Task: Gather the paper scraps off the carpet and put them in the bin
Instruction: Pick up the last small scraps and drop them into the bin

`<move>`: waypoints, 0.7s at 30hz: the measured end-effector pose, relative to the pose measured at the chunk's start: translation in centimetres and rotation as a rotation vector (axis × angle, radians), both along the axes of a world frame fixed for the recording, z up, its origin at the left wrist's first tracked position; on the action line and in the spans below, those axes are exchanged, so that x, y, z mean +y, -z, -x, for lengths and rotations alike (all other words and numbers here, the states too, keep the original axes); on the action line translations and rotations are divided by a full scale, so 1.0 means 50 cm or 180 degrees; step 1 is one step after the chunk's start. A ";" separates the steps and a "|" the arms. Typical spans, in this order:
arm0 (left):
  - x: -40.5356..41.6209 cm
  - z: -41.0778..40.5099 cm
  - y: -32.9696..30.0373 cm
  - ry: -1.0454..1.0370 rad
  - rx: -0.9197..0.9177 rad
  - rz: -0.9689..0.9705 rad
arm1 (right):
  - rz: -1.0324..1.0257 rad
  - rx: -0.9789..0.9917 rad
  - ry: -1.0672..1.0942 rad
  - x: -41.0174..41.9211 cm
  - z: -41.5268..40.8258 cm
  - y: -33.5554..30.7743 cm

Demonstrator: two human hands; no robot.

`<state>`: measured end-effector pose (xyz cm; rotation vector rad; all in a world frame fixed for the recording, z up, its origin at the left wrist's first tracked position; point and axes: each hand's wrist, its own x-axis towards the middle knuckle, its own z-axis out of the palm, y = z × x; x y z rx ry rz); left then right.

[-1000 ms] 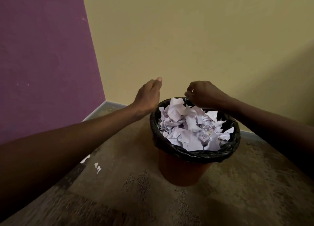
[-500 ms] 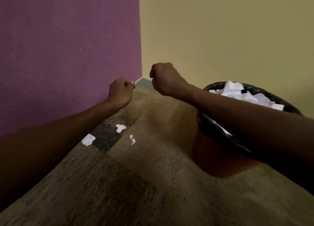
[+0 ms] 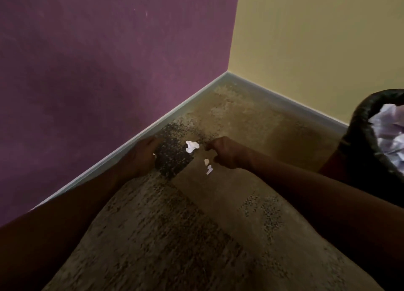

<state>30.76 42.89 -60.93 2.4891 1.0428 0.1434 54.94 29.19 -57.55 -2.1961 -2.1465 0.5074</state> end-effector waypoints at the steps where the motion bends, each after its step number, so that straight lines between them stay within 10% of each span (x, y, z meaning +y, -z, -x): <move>1: 0.006 0.011 0.027 0.0080 0.0172 -0.0138 | 0.0095 0.0033 -0.0105 0.003 0.002 0.024; 8: 0.030 0.045 0.138 -0.0051 0.1156 -0.0380 | 0.0348 0.0006 -0.0492 0.004 0.021 0.139; 21: 0.007 0.052 0.083 -0.0075 -0.0064 -0.0892 | -0.0773 0.0458 0.0066 0.029 0.029 0.147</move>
